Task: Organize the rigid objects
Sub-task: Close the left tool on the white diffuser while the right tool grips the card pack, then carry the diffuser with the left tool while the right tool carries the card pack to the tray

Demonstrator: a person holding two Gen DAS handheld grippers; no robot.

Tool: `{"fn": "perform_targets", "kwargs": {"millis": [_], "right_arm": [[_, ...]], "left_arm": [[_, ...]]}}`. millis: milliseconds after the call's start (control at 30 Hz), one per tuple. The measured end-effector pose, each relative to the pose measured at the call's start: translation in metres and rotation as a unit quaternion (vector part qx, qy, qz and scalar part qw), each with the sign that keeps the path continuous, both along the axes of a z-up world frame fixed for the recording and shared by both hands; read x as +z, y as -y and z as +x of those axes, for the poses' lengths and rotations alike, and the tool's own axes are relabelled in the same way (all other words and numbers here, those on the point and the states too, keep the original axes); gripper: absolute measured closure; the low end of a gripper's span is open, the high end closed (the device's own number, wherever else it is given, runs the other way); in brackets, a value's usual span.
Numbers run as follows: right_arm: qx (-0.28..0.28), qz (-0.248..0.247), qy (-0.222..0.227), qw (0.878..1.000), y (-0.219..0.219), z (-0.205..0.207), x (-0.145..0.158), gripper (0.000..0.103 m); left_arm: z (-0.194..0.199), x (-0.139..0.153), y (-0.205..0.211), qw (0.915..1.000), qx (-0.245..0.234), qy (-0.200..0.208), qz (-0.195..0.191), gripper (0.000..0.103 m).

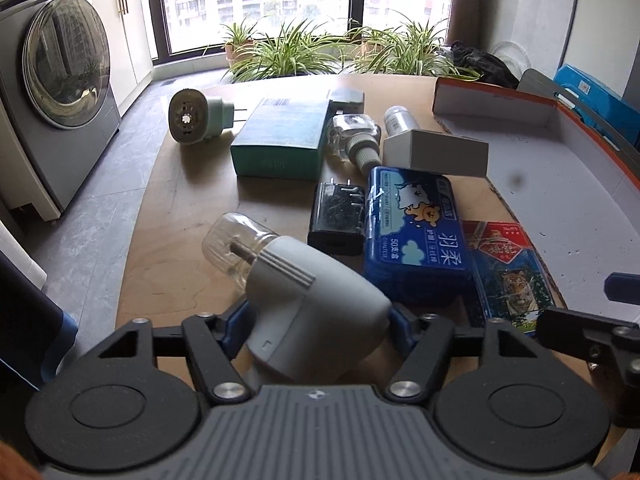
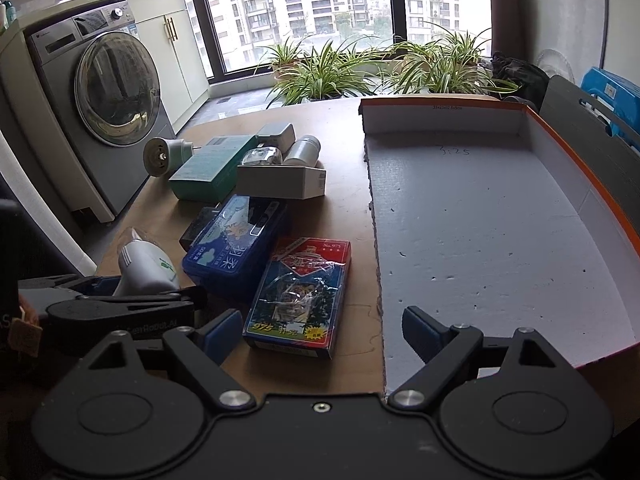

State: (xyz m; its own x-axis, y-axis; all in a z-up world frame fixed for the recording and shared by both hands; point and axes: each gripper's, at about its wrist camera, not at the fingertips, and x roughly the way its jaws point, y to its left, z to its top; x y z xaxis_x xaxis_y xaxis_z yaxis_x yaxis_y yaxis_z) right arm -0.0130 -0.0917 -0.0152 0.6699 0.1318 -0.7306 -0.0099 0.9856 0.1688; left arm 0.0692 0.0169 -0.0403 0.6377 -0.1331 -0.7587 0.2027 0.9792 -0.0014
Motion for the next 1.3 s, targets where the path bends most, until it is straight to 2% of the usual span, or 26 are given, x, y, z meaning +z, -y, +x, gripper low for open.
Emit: {"fn": "perform_targets", "kwargs": {"millis": [100,433,467,533,567,633,967,1300], "right_arm": [[0.01,-0.013,-0.004,1.0,-0.006,0.01,-0.006,0.001],[0.044,-0.043,-0.029,0.998,-0.019,0.048,-0.026,0.002],[0.05,-0.054,-0.026,0.997,-0.021,0.049,-0.027,0.006],[0.059,-0.067,-0.013,0.996,-0.024,0.049,-0.025,0.025],[0.056,-0.069,-0.014,0.996,-0.023,0.05,-0.024,0.03],[0.059,-0.066,-0.017,0.996,-0.019,0.051,-0.023,0.031],[0.043,-0.047,0.034,0.997,0.012,0.03,0.011,0.032],[0.005,-0.034,0.081,0.996,0.063,0.016,0.048,0.032]], "left_arm": [[-0.004,0.0,-0.005,0.9997,0.005,0.005,-0.021,0.036],[-0.015,0.006,-0.023,0.9972,0.048,0.015,-0.055,0.036],[-0.016,0.007,-0.024,0.997,0.051,0.017,-0.056,0.036],[-0.017,0.01,-0.024,0.9963,0.054,0.022,-0.062,0.036],[-0.019,0.011,-0.024,0.9961,0.055,0.024,-0.065,0.036],[-0.02,0.014,-0.022,0.9954,0.058,0.027,-0.071,0.036],[-0.033,0.03,-0.004,0.9937,0.047,0.049,-0.089,0.036],[-0.024,0.045,0.04,0.9927,0.009,0.063,-0.103,0.036]]}}
